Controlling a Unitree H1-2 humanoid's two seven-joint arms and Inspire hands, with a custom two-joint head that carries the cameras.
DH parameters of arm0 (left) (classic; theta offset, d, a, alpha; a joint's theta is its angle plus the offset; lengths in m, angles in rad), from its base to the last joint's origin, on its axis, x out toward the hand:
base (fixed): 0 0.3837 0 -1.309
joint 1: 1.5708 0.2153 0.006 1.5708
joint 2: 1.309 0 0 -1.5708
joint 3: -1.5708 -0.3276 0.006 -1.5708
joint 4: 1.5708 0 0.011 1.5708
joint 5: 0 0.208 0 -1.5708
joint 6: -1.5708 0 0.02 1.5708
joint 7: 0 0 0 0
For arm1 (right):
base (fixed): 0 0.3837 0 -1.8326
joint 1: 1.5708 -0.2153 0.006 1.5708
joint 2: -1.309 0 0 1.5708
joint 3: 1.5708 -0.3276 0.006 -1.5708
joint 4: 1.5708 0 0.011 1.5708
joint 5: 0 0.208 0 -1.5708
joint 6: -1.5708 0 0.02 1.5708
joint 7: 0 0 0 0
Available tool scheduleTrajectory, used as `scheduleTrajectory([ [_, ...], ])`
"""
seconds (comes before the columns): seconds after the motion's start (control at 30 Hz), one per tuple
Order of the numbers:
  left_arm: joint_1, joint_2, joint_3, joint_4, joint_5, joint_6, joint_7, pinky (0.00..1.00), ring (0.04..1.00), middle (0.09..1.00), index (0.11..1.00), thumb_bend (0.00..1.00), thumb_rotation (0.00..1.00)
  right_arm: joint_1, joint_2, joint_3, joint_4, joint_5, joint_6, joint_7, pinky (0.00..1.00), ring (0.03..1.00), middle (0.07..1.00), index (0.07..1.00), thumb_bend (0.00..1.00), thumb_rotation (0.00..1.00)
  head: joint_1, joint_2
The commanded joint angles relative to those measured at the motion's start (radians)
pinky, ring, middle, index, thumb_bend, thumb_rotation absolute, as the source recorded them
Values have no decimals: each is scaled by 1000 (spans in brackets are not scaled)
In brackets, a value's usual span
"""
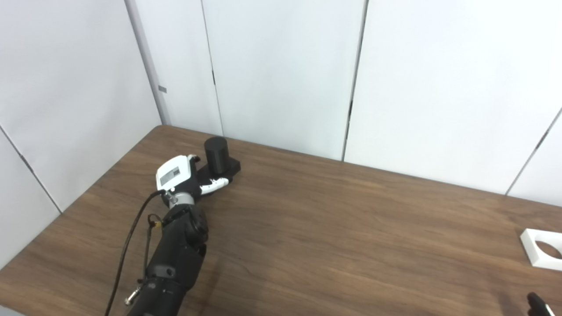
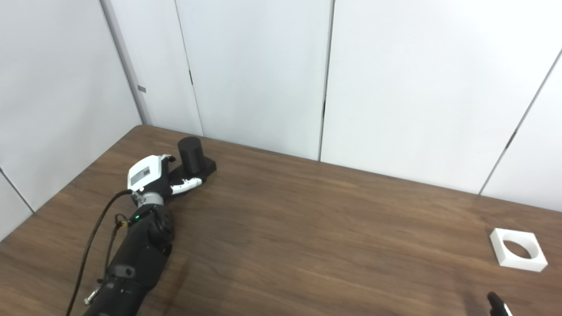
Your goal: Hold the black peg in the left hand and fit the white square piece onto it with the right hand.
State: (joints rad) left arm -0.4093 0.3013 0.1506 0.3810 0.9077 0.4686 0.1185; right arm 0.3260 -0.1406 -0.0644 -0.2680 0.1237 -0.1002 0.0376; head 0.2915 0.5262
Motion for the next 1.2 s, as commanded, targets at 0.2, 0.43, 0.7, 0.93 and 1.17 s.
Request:
scheduleTrajectory([
  [0.2,-53,22,6,-1,35,1,25,920,926,878,812,889,587,0,9,-5,1,-7,-20,2,1000,991,967,931,659,1000,0,1],
  [0.43,-51,19,3,3,37,1,14,898,915,873,805,892,582,3,11,-6,-11,-10,-5,-1,1000,999,978,942,664,1000,-1,7],
  [0.7,-38,47,-52,29,11,1,36,911,918,868,733,874,525,5,12,-8,-11,-9,-2,-3,1000,1000,973,935,671,1000,-2,8],
  [0.93,-33,75,-100,60,26,1,81,926,932,888,745,869,521,2,13,-8,2,-4,-21,-1,1000,983,962,936,649,1000,-2,8],
  [1.17,-33,93,-126,88,32,1,104,935,936,889,746,861,531,2,17,-8,1,-8,-16,-5,1000,976,950,933,645,1000,-5,6],
])
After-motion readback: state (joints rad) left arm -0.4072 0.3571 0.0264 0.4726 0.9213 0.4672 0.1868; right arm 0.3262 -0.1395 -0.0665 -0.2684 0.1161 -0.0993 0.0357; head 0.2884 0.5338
